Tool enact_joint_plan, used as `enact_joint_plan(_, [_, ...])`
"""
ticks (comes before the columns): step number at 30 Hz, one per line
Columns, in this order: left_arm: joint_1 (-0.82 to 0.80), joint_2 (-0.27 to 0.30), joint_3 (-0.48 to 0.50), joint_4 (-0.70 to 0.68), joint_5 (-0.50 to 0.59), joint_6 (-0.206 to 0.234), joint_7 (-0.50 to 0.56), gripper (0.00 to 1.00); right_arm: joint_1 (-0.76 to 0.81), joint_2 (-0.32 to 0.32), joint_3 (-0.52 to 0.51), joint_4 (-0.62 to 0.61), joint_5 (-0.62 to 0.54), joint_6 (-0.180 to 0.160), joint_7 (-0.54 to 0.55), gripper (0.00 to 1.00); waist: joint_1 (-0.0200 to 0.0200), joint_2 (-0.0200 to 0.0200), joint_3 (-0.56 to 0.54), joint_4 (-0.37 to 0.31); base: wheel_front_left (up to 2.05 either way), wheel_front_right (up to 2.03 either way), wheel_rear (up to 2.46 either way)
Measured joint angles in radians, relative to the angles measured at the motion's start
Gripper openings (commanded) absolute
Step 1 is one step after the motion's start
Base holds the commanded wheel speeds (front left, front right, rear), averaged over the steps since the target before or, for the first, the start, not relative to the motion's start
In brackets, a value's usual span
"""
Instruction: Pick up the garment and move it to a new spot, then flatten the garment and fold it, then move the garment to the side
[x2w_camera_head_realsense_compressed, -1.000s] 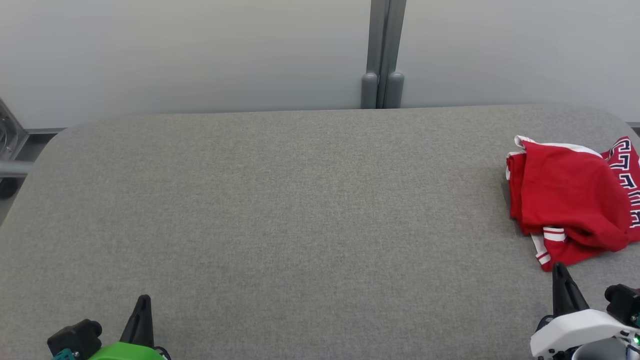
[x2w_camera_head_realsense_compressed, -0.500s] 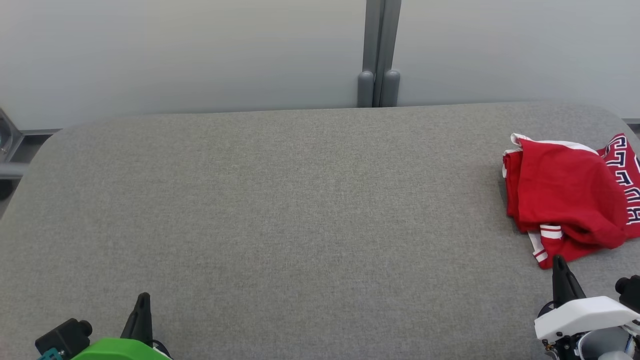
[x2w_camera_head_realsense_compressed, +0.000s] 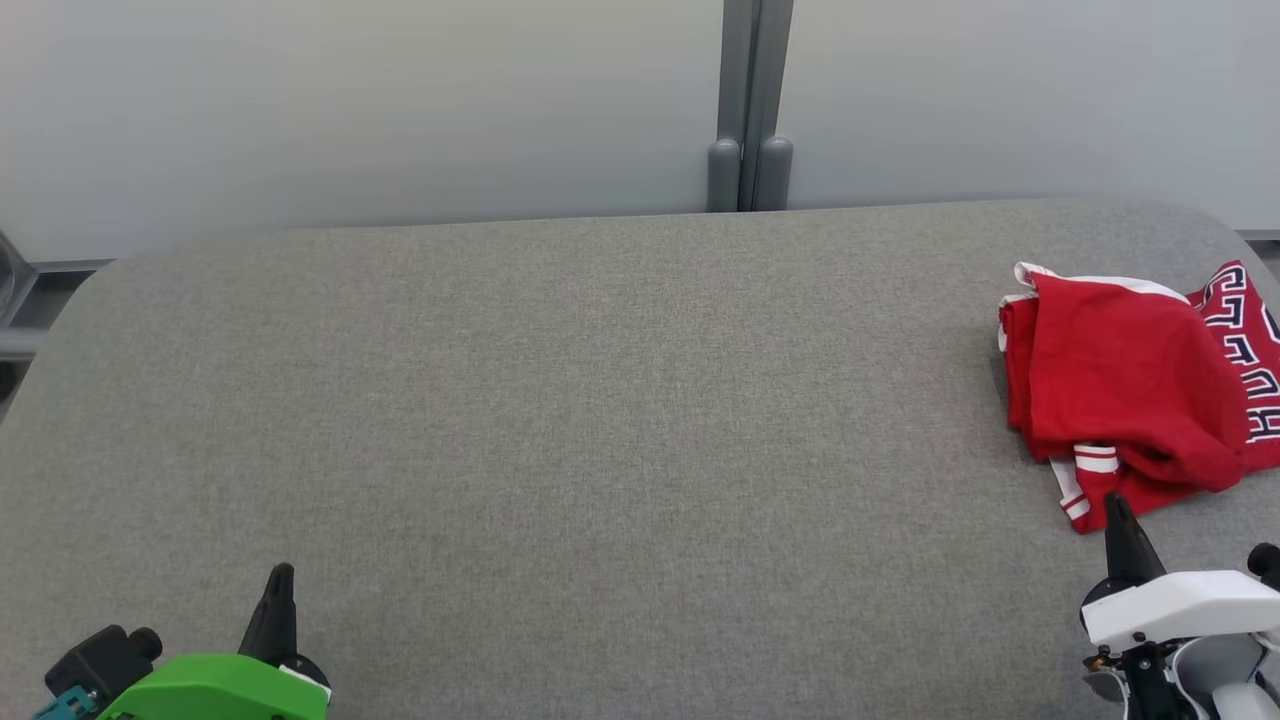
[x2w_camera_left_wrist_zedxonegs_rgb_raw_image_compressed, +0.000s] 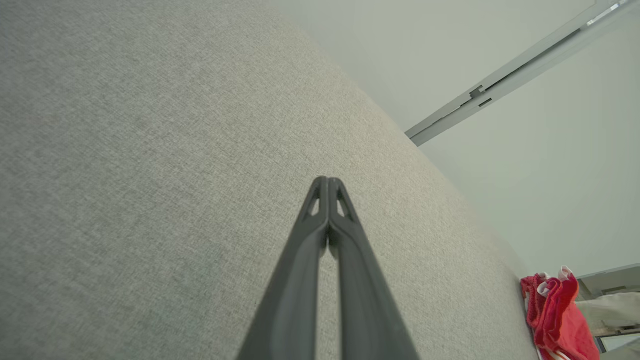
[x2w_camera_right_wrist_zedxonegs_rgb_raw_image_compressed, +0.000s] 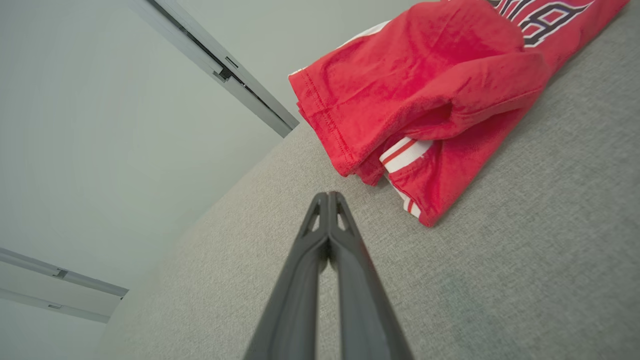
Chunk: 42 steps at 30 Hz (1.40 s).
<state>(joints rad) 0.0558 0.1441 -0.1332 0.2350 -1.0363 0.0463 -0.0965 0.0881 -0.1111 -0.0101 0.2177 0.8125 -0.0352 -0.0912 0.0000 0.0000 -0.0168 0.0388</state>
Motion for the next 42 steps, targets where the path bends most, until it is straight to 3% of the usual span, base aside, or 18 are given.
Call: enact_joint_plan(42, [-0.063, -0.067, 0.138, -0.018, -0.395, -0.074, 0.137, 0.00, -0.101, 0.050, -0.091, 0.011, 0.544, 0.079, 0.142, 0.00, 0.0001, 0.0000, 0.012, -0.027, 0.00, 0.00, 0.00])
